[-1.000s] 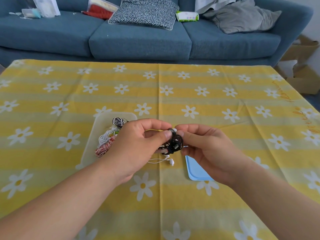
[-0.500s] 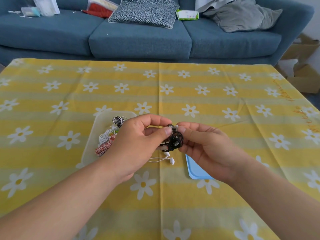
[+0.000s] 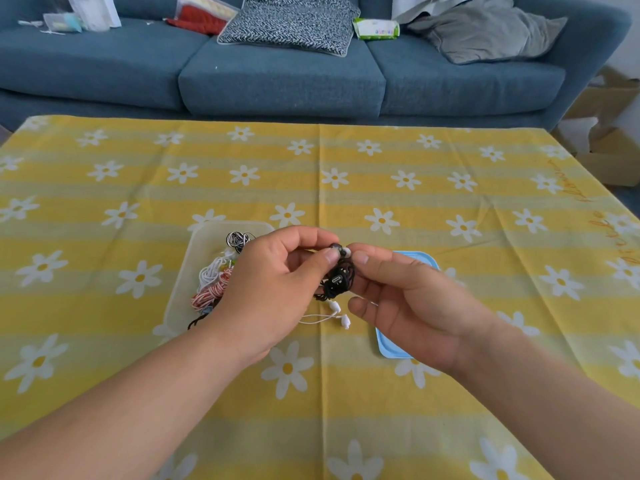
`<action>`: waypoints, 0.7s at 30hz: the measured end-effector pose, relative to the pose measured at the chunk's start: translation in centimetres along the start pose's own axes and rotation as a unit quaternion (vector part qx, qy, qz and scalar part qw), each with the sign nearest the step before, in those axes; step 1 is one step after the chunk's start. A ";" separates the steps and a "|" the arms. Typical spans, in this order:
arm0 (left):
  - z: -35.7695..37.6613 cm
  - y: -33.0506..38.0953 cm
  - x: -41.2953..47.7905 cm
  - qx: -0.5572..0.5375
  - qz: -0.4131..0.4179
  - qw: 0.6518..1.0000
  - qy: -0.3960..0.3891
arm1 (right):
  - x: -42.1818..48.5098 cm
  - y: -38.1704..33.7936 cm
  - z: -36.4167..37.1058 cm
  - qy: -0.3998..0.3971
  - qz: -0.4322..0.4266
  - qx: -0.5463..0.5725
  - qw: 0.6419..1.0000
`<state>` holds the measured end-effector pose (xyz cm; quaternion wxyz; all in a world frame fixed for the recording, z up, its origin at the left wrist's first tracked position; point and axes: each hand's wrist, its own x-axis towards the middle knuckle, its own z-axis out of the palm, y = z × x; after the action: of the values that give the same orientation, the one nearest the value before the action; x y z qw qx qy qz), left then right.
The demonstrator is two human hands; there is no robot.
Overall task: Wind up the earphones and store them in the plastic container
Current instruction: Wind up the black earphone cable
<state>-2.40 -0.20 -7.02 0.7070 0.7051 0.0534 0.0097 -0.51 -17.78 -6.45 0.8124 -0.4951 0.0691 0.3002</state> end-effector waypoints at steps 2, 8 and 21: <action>0.1 -0.1 0.0 0.012 0.010 1.000 0.012 | -0.1 0.1 0.3 -0.001 0.004 0.005 1.000; 0.1 -0.3 0.1 0.043 0.036 0.997 0.044 | -0.4 0.3 1.1 -0.007 0.005 0.016 1.000; 0.0 -0.4 -0.1 0.100 0.093 0.989 0.058 | -0.5 0.5 1.1 0.031 -0.042 -0.047 0.998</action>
<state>-2.48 -0.20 -7.46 0.6250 0.7722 0.0286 0.1108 -1.40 -16.86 -6.10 0.7976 -0.5443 0.0589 0.2531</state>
